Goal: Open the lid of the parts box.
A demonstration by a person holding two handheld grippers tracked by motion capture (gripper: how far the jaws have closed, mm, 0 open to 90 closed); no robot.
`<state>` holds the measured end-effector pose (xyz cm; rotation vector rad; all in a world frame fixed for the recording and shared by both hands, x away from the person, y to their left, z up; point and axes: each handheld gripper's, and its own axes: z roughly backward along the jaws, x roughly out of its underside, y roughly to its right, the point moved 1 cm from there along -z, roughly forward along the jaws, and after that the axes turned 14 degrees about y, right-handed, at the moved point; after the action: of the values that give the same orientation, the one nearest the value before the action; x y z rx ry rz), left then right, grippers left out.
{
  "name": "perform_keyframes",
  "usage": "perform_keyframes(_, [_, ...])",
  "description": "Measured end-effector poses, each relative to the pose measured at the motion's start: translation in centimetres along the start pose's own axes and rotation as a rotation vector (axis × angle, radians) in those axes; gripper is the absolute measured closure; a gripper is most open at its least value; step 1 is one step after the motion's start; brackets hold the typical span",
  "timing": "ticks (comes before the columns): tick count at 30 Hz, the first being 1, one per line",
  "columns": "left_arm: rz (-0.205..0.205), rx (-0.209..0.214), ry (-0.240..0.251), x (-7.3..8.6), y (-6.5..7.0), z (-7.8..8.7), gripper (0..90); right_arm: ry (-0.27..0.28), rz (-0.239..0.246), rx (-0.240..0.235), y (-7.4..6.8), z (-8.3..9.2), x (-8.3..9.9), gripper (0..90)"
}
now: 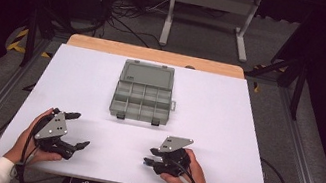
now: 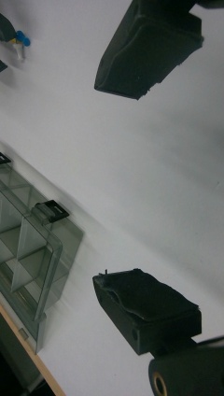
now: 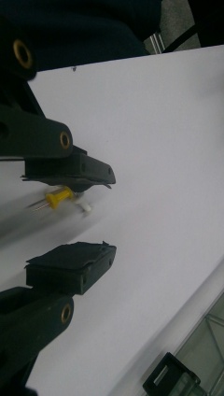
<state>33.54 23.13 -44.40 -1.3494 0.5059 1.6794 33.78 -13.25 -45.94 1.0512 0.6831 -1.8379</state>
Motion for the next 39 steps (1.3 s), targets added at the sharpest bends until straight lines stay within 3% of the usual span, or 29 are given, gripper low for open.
perform_keyframes(15, [0.010,0.010,-0.011,0.2,0.1,-0.3,9.1,-0.016,-0.014,0.019,0.2,-0.5,0.3,77.3])
perform_keyframes(24, [0.014,0.014,-0.016,0.3,0.1,-0.4,9.2,-0.011,-0.005,0.026,0.1,-0.7,0.3,74.4])
perform_keyframes(31, [0.017,0.020,-0.018,0.3,0.1,-0.5,9.2,-0.003,0.007,0.041,0.1,-1.0,0.2,83.0])
perform_keyframes(39, [0.028,0.021,-0.001,0.2,0.1,-0.4,9.0,0.010,0.013,0.045,0.0,-1.0,0.0,83.6])
